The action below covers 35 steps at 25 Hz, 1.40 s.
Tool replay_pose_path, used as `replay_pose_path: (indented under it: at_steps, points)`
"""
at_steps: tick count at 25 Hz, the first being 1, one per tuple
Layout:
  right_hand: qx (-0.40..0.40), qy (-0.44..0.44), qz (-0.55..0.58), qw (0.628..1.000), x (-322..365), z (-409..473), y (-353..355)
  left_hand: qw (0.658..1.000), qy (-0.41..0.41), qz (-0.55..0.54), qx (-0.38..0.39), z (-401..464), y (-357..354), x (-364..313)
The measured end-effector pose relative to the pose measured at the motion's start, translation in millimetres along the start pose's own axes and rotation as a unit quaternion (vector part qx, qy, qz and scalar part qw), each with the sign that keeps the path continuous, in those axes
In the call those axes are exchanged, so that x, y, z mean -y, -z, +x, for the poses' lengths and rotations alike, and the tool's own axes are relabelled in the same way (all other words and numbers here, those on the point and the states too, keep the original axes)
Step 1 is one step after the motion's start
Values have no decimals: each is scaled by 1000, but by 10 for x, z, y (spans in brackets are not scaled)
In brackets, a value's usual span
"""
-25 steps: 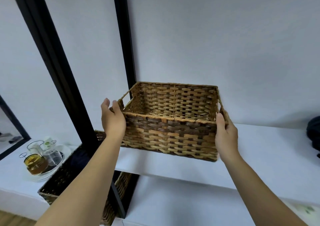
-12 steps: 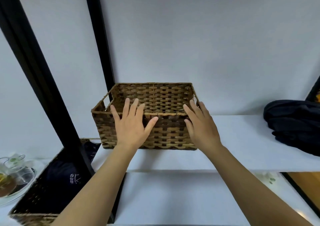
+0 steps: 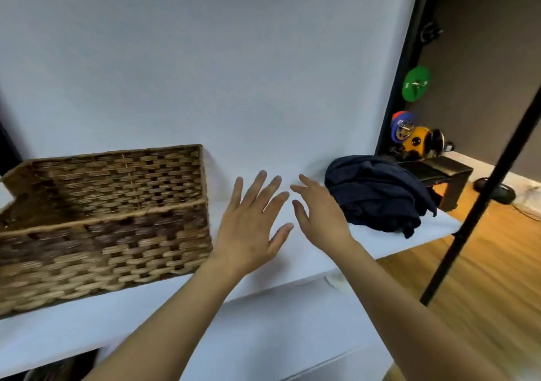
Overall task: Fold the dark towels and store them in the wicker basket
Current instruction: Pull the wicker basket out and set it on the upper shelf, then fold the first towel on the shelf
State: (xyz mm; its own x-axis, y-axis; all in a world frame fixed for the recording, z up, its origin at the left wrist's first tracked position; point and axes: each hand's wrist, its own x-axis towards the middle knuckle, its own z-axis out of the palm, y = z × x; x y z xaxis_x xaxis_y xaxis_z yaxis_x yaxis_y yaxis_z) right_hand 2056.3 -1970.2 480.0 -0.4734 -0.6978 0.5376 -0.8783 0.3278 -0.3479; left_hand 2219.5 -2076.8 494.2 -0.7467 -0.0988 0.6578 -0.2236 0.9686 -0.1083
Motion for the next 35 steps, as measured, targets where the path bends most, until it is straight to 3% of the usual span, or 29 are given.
replay_pose_path:
  at_steps: [3, 6, 8, 10, 13, 16, 21, 24, 28, 31, 33, 35]
  points:
    - [2, -59, -39, 997, -837, 197, 265, 983, 46, -156, 82, 608, -608, -428]
    - [-39, -92, -70, 993, -1677, 372, 571, 900, 153, -369, 173, 1287, -1209, -774]
    - [-81, -129, -47, 987, -2132, 502, 755, 881, 180, -406, 159, 1717, -1559, -932]
    - [-72, -197, 5, 978, -2508, 660, 864, 869, 209, -426, 137, 2110, -1805, -1019]
    - [16, -300, 73, 951, -2920, 948, 910, 872, 247, -401, 130, 2601, -2096, -1055]
    - [43, -304, 121, 944, -3082, 1098, 870, 903, 250, -297, 181, 2837, -2269, -985]
    - [31, -273, 108, 956, -3139, 1272, 897, 900, 260, -269, 224, 3107, -2353, -851]
    - [-49, -226, 170, 958, -3026, 1538, 1026, 879, 293, -336, 168, 3297, -2277, -767]
    - [-109, -113, 273, 949, -2614, 2002, 1223, 804, 372, -461, 46, 3610, -1900, -531]
    - [-40, -54, 245, 967, -2376, 2230, 1319, 750, 399, -525, -51, 3782, -1436, -234]
    - [50, -44, 180, 981, -2316, 2295, 1304, 740, 396, -533, -102, 3807, -1159, -49]
    - [84, -36, 161, 983, -2282, 2353, 1274, 743, 386, -536, -111, 3809, -943, 62]
